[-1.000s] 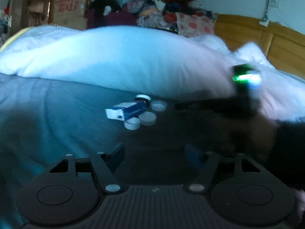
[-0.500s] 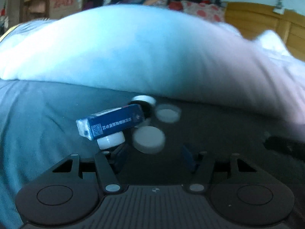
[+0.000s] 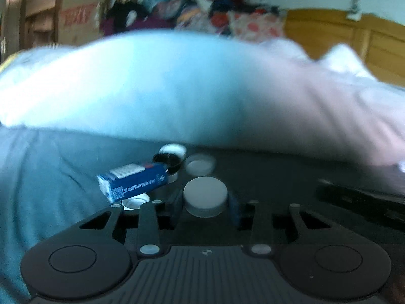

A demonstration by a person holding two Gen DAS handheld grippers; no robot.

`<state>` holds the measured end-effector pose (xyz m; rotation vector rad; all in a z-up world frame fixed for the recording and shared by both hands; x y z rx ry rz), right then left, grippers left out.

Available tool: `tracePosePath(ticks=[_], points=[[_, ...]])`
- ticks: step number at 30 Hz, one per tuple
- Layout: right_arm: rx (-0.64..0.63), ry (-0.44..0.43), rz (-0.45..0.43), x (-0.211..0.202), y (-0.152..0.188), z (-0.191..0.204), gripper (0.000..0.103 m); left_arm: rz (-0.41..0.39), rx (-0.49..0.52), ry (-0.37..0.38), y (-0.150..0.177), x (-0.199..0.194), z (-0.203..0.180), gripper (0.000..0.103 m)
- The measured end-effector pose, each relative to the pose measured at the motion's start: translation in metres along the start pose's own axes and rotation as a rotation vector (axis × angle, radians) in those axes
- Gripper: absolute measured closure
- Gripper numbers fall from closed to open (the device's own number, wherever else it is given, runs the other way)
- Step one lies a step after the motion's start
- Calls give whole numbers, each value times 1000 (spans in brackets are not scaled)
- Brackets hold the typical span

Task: Organize objects
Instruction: 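Carry both white caps over the teal basket and open both tools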

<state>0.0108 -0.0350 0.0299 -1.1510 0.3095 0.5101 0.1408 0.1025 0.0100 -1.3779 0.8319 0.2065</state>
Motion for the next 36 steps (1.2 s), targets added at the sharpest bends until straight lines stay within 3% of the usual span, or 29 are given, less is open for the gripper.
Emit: tracePosePath(ticks=[4, 11, 21, 30, 36], points=[[-46, -13, -12, -30, -14, 20, 69, -22, -11, -22, 2, -63, -5, 64], [-132, -115, -53, -84, -44, 90, 69, -111, -31, -176, -8, -177, 21, 64], [-325, -342, -78, -130, -94, 262, 69, -245, -209, -418, -16, -317, 104, 64], [-416, -531, -11, -140, -117, 418, 69, -248, -323, -588, -6, -418, 203, 64], [-430, -622, 54, -142, -119, 496, 69, -240, -410, -691, 9, -468, 268, 64]])
Point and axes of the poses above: each gripper's, at about its wrist camera, not at the fingertips, and x roughly the way its jaws point, z to its left, y to its underside, the point moved 4 cm from there along x, roughly the way its jaws point, and after that the axes turned 5 degrees about z, right-handed, at the moved point
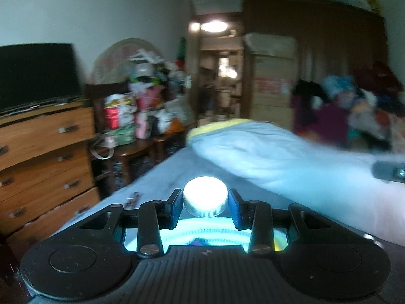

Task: Organize objects
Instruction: 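Carry both white caps over the teal basket and open both tools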

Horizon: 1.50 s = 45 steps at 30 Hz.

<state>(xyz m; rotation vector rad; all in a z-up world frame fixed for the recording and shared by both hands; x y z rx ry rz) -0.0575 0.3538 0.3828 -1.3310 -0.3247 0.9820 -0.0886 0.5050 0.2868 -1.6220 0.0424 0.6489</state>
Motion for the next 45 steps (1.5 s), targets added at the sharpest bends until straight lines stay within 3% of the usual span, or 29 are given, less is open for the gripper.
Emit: tracePosePath(ticks=[6, 21, 27, 45], points=[[-3, -46, 70, 36, -14, 31, 69, 47, -53, -45, -1, 8, 43, 64], [-1, -74, 275, 109, 21, 50, 69, 258, -31, -38, 41, 64, 39, 64], [-14, -78, 315, 120, 35, 53, 69, 278, -34, -45, 49, 69, 43, 64], [-22, -80, 317, 118, 37, 53, 69, 279, -29, -49, 49, 67, 44, 64]])
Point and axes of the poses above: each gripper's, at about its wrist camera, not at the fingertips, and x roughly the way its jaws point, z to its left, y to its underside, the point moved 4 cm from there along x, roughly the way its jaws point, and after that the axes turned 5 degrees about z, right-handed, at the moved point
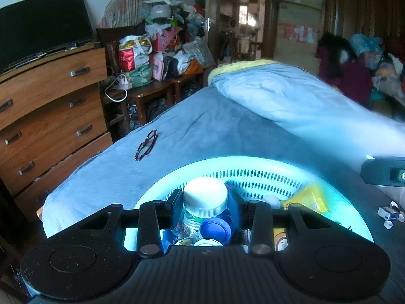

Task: Organize objects
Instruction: 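Carry both white caps over the teal basket and open both tools, then move both open tools back toward the blue box and remaining caps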

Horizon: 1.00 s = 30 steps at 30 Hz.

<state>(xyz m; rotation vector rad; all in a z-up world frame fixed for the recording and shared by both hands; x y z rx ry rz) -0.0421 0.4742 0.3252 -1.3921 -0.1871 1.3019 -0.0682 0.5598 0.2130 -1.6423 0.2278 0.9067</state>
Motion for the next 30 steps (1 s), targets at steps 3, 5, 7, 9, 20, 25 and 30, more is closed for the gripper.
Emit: tracePosePath(ticks=[3, 5, 7, 9, 20, 25, 30], points=[[0, 1, -1, 0, 0, 0, 69, 1, 0, -1, 0, 0, 0, 64], [1, 1, -1, 0, 0, 0, 69, 0, 1, -2, -1, 0, 0, 64], [1, 1, -1, 0, -1, 0, 69, 0, 0, -2, -1, 0, 0, 64], [2, 1, -1, 0, -1, 0, 69, 1, 1, -2, -1, 1, 0, 64], [0, 1, -2, -3, 0, 1, 68, 2, -1, -9, 0, 3, 4, 63], [6, 15, -24, -6, -2, 1, 54, -4, -11, -20, 0, 2, 6, 50], [7, 34, -55, -12, -5, -1, 13, -9, -20, -38, -1, -1, 7, 14]])
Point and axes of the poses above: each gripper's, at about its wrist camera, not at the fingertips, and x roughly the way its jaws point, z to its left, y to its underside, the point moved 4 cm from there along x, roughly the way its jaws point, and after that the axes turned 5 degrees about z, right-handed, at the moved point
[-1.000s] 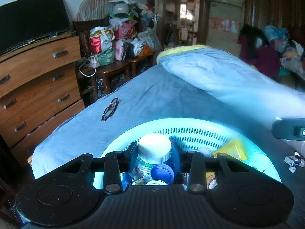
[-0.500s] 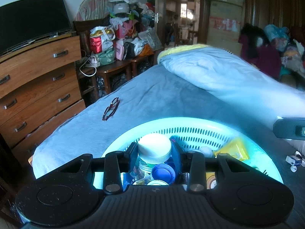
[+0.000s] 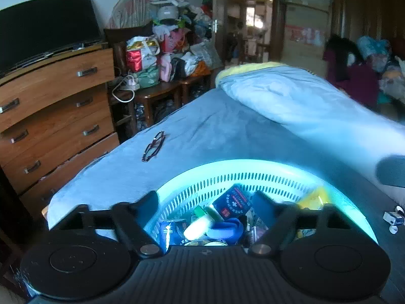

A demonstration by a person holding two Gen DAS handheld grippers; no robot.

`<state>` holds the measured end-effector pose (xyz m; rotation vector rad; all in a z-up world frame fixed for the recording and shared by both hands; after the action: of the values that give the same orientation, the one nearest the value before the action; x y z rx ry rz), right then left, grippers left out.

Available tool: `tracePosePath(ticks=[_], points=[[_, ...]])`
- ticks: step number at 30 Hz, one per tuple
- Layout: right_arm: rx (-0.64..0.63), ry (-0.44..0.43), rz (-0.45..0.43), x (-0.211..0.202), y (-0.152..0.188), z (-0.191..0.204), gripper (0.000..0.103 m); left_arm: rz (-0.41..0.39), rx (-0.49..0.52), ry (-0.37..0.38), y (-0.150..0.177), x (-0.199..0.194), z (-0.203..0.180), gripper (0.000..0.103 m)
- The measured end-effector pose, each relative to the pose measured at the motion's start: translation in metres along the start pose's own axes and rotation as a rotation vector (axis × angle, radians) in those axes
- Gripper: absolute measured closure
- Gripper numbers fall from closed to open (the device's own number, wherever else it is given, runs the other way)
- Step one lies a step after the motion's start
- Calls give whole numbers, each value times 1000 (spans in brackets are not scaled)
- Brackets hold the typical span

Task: Organize objects
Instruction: 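Move both open tools back toward the blue box and remaining caps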

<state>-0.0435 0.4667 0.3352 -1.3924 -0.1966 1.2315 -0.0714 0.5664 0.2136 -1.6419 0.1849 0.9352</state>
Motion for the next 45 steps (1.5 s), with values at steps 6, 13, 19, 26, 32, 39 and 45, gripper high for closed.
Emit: tracePosePath(ticks=[6, 13, 19, 26, 32, 39, 45], points=[[-5, 87, -127, -40, 7, -13, 0, -91, 14, -58, -7, -19, -13, 0], [148, 419, -258, -151, 89, -99, 0, -272, 190, 111, 6, -84, -110, 0], [340, 681, -81, -201, 219, -194, 0, -147, 334, 394, 72, -94, -228, 0], [493, 761, 130, -180, 329, -257, 0, 142, 394, 404, 158, -12, -306, 0], [462, 783, 157, -152, 340, -252, 0, 303, 390, 253, 190, 55, -321, 0], [522, 812, 201, -137, 329, -266, 0, 376, 355, 227, 202, 66, -316, 0], [562, 813, 223, -144, 329, -273, 0, 396, 338, 234, 202, 67, -302, 0]])
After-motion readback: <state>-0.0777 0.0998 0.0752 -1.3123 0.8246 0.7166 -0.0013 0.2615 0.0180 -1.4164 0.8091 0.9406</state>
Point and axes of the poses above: each gripper's, at about its wrist camera, not at the fingertips, and x roughly the way its jaws point, z to its left, y to its underside, the point moved 4 cm from there along x, roughly the way its jaws point, and after that the axes turned 5 degrees about z, right-handed, at the moved point
